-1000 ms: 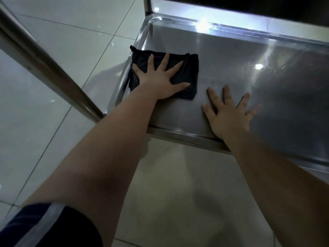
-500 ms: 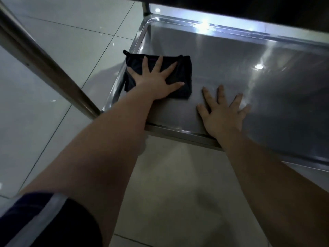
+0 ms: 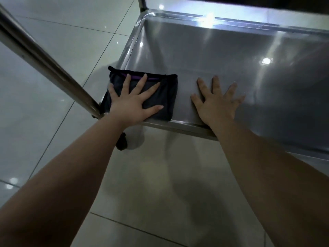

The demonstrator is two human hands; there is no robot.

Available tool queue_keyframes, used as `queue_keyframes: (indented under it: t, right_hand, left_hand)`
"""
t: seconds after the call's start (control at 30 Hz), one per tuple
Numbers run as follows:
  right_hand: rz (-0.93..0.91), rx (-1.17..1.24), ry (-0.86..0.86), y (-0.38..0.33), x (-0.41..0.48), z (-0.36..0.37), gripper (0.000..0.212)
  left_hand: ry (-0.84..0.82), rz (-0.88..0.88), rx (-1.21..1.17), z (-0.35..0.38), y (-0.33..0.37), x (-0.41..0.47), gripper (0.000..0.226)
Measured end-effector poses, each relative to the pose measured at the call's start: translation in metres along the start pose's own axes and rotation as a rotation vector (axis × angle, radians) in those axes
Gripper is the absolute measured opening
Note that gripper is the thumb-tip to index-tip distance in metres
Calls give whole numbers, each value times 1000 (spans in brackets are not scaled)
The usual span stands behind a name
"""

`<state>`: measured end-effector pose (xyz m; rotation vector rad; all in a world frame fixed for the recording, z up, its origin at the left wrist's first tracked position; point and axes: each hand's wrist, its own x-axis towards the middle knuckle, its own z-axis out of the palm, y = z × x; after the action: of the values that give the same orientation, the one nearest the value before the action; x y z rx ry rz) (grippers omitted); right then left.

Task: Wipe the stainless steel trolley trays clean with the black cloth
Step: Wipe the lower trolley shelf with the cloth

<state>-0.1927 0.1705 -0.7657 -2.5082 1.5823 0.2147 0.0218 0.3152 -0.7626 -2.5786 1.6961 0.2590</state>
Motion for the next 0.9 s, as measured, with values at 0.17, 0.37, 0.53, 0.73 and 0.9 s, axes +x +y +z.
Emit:
queue_keyframes:
  t: [0.17, 0.37, 0.53, 0.73, 0.9]
  right_hand:
    - [-58, 6, 4, 59, -8, -17, 57]
    - [177, 6, -75, 174, -46, -9, 55]
    - [174, -14, -44, 174, -41, 1, 55]
    - [143, 37, -48, 176, -43, -2, 55]
    - [153, 356, 69, 181, -46, -7, 50]
  left_hand:
    - [-16, 0, 21, -4, 3, 13, 76]
    - [-63, -32, 20, -10, 4, 12, 77]
    - [-118, -44, 0, -9, 45, 11, 75]
    - [-137, 157, 47, 2, 220, 20, 81]
    - [-143, 161, -3, 4, 268, 30, 72]
